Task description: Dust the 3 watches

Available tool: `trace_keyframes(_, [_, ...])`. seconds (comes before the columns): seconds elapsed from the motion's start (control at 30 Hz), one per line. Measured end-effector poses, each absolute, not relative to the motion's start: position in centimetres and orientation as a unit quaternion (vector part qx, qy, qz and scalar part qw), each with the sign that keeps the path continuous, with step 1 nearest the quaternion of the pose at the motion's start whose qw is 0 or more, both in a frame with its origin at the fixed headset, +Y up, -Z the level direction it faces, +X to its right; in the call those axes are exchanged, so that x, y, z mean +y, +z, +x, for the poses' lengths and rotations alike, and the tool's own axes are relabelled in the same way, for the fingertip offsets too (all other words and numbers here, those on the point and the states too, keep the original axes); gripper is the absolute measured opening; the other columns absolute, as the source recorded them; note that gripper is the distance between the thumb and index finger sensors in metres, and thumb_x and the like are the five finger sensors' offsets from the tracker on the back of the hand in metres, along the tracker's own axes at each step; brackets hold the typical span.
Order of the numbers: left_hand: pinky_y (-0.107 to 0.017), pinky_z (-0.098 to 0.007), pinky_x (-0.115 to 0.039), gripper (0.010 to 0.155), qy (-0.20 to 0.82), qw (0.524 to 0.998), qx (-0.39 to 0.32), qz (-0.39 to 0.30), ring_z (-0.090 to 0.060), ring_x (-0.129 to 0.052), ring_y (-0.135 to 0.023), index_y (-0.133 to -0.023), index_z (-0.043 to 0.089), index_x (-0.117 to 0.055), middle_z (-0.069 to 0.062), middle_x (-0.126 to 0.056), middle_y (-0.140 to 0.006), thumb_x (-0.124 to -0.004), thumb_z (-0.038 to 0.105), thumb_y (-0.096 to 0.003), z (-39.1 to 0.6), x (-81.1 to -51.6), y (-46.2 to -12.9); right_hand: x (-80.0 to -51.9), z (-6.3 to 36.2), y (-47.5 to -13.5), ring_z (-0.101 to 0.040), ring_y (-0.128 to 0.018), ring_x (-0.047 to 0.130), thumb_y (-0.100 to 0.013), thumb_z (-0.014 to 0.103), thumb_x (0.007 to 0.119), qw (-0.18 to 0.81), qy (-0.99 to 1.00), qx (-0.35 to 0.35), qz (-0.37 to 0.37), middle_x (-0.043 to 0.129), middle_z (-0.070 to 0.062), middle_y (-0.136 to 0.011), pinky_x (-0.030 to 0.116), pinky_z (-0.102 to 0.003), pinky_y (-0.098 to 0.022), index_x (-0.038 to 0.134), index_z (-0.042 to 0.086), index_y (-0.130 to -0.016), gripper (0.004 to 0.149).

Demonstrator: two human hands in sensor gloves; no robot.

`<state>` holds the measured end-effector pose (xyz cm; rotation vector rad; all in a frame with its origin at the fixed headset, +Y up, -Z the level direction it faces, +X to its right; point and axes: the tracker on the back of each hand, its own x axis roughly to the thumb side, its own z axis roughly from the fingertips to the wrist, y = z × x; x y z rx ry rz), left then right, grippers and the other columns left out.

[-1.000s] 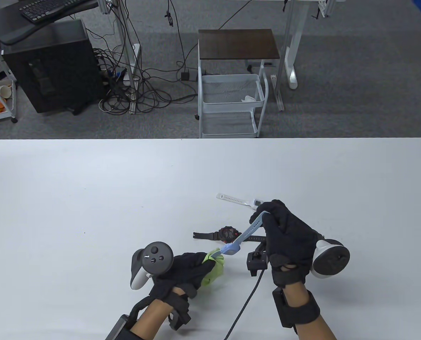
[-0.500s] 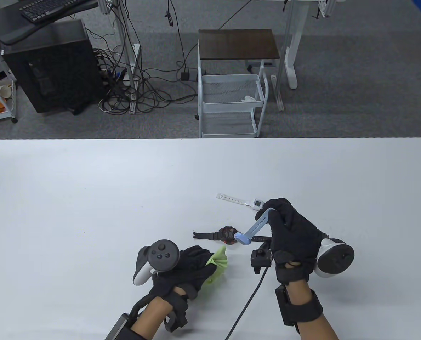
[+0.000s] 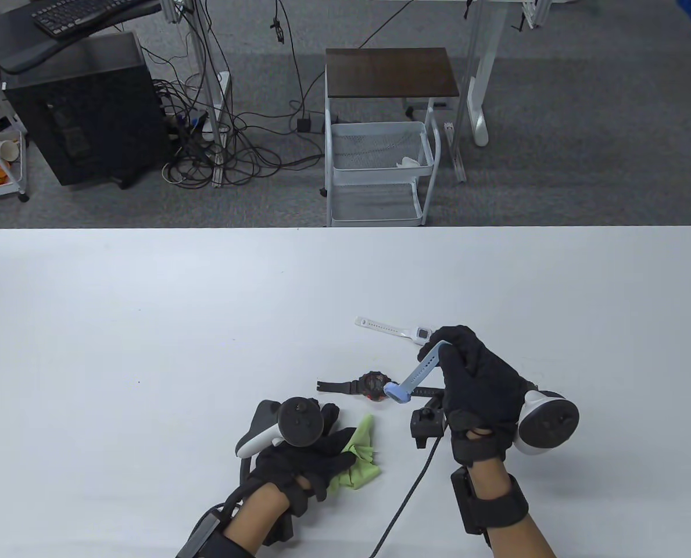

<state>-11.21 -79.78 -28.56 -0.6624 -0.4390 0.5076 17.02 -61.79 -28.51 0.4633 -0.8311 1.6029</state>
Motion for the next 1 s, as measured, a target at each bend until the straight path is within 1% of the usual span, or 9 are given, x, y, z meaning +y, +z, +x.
trace_keyframes(0.37, [-0.065, -0.068, 0.005, 0.065, 0.227, 0.886, -0.210, -0.345, -0.036, 0.016, -0.106, -0.117, 0.039, -0.031, 0.001, 0.004, -0.119, -0.056, 0.061, -0.0604, -11.1, -80.4, -28.7, -61.9, 16.9, -28.5, -0.029, -0.039, 0.106, -0.043, 0.037, 0.081, 0.594, 0.692, -0.358, 0.201, 0.108, -0.005, -0.047, 0.066, -0.063, -0.051, 0.091, 0.011, -0.072, 0.039])
trace_keyframes(0.57, [-0.065, -0.067, 0.006, 0.077, 0.230, 0.880, -0.215, -0.355, -0.036, 0.019, -0.106, -0.118, 0.037, -0.026, 0.001, 0.007, -0.119, -0.053, 0.072, -0.0549, -11.1, -80.4, -28.6, -61.9, 16.9, -28.5, -0.029, -0.039, 0.106, -0.043, 0.037, 0.081, 0.594, 0.688, -0.364, 0.204, 0.107, -0.005, -0.047, 0.067, -0.063, -0.051, 0.090, 0.011, -0.072, 0.039])
trace_keyframes(0.87, [-0.067, -0.067, 0.003, 0.083, 0.272, 0.876, -0.220, -0.332, -0.037, 0.014, -0.108, -0.118, 0.033, -0.026, -0.003, 0.000, -0.121, -0.052, 0.077, -0.0520, -11.8, -79.8, -28.8, -61.9, 16.9, -28.4, -0.029, -0.040, 0.105, -0.044, 0.036, 0.081, 0.598, 0.682, -0.369, 0.204, 0.107, -0.006, -0.047, 0.066, -0.063, -0.051, 0.090, 0.011, -0.072, 0.039])
trace_keyframes(1.0, [-0.068, -0.068, 0.002, 0.084, 0.311, 0.871, -0.218, -0.311, -0.038, 0.012, -0.108, -0.118, 0.032, -0.026, -0.004, -0.002, -0.122, -0.052, 0.077, -0.0516, -12.7, -79.1, -29.0, -62.0, 16.9, -28.3, -0.029, -0.040, 0.105, -0.044, 0.036, 0.081, 0.596, 0.682, -0.372, 0.205, 0.107, -0.006, -0.047, 0.066, -0.063, -0.051, 0.090, 0.011, -0.072, 0.039])
